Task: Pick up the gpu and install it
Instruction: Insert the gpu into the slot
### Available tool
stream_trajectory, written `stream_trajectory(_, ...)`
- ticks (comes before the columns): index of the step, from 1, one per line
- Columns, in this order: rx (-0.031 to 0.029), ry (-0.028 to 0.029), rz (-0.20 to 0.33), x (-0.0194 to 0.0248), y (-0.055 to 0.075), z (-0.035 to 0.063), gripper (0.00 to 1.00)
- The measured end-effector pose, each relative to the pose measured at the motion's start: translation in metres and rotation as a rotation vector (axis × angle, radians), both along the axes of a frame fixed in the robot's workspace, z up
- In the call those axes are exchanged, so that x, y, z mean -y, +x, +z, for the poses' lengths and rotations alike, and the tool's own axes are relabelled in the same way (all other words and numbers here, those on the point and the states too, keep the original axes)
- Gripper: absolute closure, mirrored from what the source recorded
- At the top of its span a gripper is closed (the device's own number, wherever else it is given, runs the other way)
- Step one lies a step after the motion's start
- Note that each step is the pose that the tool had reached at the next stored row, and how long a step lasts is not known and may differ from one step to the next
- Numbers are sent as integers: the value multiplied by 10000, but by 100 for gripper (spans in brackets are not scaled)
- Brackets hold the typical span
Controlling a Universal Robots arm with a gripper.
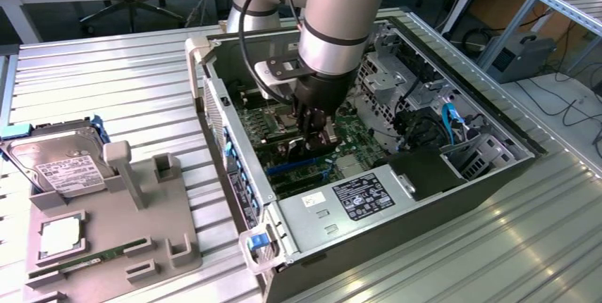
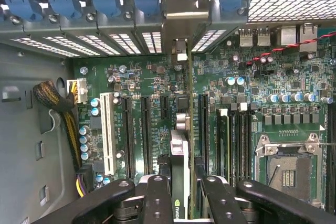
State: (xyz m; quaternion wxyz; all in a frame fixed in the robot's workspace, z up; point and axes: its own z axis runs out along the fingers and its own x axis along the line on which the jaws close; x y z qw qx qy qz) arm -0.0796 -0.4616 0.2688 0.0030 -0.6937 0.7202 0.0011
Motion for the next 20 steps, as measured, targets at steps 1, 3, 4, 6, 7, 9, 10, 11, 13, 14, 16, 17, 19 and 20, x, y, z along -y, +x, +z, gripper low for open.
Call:
stream_trajectory(1,-10,0,2,0,3,0,73)
stream_trajectory(3,-49,1,1,0,9,0,73)
stream_trajectory(4,-64,0,0,0,11,0,73)
stream_trajectory(6,-70,0,-1,0,11,0,73)
stream_trajectory(7,-70,0,0,0,12,0,73)
stream_trajectory(9,-70,0,0,0,12,0,73)
stream_trajectory(10,-70,0,1,0,11,0,73)
stream_trajectory(11,-70,0,0,-1,6,0,73)
stream_trajectory(13,-71,-1,1,0,2,0,73)
stream_trajectory(14,-71,0,1,0,1,0,73)
stream_trajectory(16,-70,1,0,0,1,-9,73)
stream_trajectory(17,-70,0,0,0,1,-12,73)
stream_trajectory(19,-69,0,0,0,0,-27,73)
stream_trajectory(20,-70,-1,0,0,0,-30,73)
